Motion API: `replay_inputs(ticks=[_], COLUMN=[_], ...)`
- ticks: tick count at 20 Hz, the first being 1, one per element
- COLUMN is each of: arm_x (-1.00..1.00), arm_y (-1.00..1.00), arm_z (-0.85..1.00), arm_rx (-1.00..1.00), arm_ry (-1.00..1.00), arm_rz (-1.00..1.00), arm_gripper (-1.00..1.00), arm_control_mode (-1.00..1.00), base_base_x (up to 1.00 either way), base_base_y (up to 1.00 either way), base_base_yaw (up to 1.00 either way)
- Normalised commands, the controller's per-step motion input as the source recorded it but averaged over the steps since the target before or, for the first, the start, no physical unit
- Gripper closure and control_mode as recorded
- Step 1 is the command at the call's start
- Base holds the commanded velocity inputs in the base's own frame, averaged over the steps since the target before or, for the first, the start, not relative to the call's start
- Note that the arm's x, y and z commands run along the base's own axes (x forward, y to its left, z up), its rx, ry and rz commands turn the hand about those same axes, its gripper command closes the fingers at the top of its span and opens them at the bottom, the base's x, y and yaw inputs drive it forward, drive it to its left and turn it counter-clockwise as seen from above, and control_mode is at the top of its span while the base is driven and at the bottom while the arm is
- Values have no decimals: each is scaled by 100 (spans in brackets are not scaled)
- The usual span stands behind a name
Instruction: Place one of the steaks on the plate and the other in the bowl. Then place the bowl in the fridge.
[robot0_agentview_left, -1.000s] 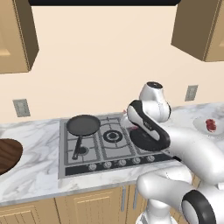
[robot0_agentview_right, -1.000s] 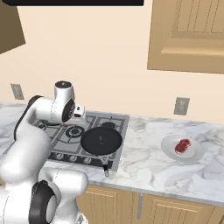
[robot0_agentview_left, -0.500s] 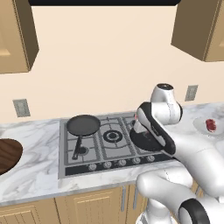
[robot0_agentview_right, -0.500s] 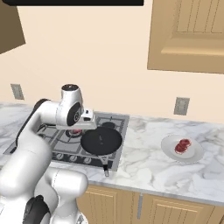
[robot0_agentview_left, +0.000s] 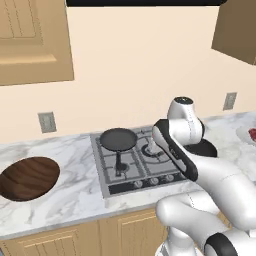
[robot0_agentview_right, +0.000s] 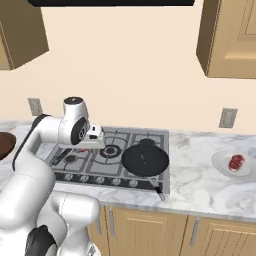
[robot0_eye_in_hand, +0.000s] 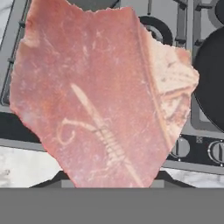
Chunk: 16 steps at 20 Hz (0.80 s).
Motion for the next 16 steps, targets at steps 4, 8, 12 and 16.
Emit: replay_inputs(ticks=[4,8,12,16], arm_x=[0,0,0,0], arm_y=[0,0,0,0], arm_z=[0,0,0,0], arm_rx=[0,0,0,0], arm_ry=[0,0,0,0], arm_rz=[0,0,0,0], arm_gripper=[100,100,100,100], arm_control_mode=[100,100,100,100], base_base_x=[-19,-13,-17,-15], base_base_y=[100,100,100,100], base_base_yaw=[-22,-17,-12,-5])
